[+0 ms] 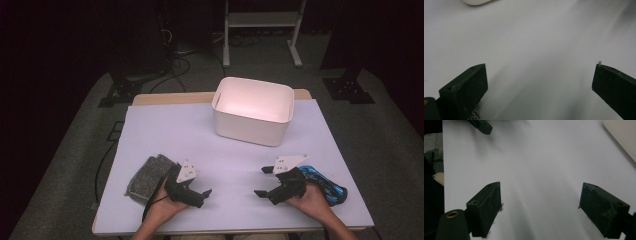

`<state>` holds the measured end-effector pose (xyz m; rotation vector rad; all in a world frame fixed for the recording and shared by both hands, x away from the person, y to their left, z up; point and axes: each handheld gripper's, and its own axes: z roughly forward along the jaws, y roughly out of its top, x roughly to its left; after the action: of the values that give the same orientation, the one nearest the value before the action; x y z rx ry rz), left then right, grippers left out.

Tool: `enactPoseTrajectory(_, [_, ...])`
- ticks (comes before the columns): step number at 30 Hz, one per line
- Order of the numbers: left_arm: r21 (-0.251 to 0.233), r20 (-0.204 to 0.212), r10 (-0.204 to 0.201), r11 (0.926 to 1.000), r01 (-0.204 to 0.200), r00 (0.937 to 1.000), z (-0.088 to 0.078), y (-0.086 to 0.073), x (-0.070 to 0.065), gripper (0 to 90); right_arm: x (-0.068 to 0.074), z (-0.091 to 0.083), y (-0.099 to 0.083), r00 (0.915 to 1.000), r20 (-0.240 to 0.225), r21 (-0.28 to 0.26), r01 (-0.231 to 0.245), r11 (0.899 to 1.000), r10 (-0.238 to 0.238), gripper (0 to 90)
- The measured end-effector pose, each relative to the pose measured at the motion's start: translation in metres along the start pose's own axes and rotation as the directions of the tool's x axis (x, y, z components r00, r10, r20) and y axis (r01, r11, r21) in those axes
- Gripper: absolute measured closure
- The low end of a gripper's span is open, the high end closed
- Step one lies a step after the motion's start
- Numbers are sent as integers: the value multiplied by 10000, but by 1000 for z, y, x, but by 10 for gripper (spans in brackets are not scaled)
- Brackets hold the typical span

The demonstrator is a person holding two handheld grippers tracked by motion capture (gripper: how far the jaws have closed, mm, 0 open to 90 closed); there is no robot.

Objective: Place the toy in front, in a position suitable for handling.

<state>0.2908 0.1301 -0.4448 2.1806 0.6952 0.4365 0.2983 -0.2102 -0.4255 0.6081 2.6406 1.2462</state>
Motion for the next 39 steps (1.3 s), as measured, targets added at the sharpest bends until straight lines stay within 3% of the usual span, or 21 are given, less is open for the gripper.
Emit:
enactPoseTrajectory(12, [141,87,5,9999,-7,10000,1,-1,-2,0,-7,-20,2,9996,147,-343,-244,9991,249,162])
enactPoseTrajectory(20, [95,5,88,9999,-88,10000,-1,-1,-4,0,-11,-44,6,9988,274,-637,-393,9972,412,162])
enactPoseTrajectory(31, [101,-20,92,9999,-92,10000,-3,0,-3,0,-19,-88,1,9954,872,-227,-375,9990,393,161])
enactPoseTrajectory(39, [99,-4,56,9999,-56,10000,-4,0,-3,0,-30,-114,-18,9871,1346,-67,-869,9962,870,161])
